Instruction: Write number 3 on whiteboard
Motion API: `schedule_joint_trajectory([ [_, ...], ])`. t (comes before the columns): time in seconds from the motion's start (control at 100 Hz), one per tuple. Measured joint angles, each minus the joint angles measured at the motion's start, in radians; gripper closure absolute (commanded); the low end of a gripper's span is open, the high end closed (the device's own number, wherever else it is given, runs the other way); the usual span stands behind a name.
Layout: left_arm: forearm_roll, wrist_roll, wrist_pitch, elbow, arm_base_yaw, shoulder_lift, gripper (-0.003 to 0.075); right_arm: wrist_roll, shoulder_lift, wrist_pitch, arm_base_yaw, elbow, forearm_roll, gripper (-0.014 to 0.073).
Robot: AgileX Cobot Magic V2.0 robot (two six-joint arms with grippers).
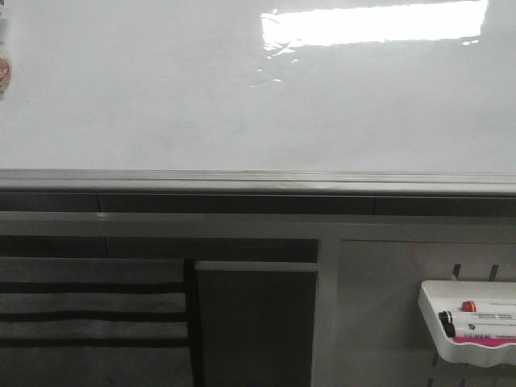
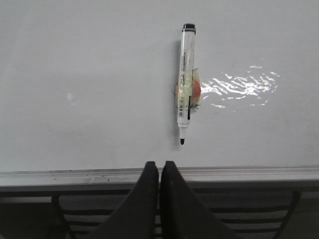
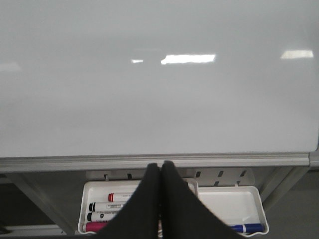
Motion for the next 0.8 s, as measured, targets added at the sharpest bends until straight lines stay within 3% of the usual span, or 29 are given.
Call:
schedule_joint_trajectory([
  [0.29,0.000,0.000,-0.009,0.000,0.000,0.152,0.0713,-0.002,0.150,0.000,0.000,-0.001,0.045,0.0662],
  [0.37,-0.002,0.000,-0.009,-0.002,0.000,0.186,0.0598,-0.032,0.171,0.000,0.000,-0.001,0.086,0.0630],
  [0.43,-0.002,0.000,-0.009,-0.012,-0.002,0.208,0.0464,-0.083,0.182,0.000,0.000,-0.001,0.147,0.0582],
  [0.49,-0.002,0.000,-0.017,-0.023,-0.016,0.233,0.0338,-0.146,0.184,0.000,0.000,-0.001,0.214,0.0503],
  [0.56,-0.002,0.000,-0.038,-0.037,-0.036,0.264,0.0259,-0.224,0.184,-0.004,0.000,-0.001,0.296,0.0387],
  [0.66,0.000,0.000,-0.086,-0.062,-0.067,0.317,0.0267,-0.294,0.184,-0.008,0.000,-0.001,0.374,0.0234],
  [0.8,0.004,0.000,-0.114,-0.116,-0.085,0.418,0.0286,-0.316,0.184,-0.008,0.000,-0.001,0.396,0.0207],
])
